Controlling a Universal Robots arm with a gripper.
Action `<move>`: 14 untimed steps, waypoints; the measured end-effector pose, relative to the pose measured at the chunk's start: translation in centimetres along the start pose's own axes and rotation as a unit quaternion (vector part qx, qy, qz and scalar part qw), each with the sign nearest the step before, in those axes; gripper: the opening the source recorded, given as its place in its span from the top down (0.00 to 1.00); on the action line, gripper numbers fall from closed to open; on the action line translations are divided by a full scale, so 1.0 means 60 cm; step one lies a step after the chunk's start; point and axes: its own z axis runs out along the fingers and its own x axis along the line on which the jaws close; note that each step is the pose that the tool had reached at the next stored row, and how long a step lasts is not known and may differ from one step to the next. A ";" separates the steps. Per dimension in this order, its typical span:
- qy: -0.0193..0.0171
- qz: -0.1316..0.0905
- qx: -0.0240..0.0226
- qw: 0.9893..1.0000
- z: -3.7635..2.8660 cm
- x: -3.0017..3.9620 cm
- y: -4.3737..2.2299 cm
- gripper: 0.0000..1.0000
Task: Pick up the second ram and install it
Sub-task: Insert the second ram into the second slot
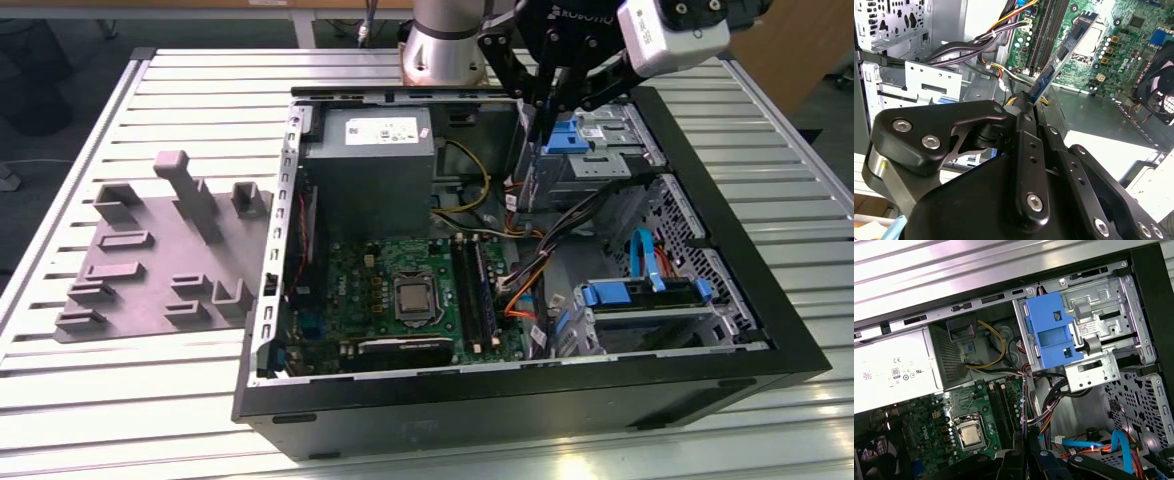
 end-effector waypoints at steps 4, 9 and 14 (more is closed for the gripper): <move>0.000 0.000 0.000 1.000 0.000 0.000 0.000 0.86; 0.000 -0.004 0.000 1.000 0.000 0.000 0.000 0.86; 0.001 -0.031 0.000 1.000 0.000 0.000 0.000 0.86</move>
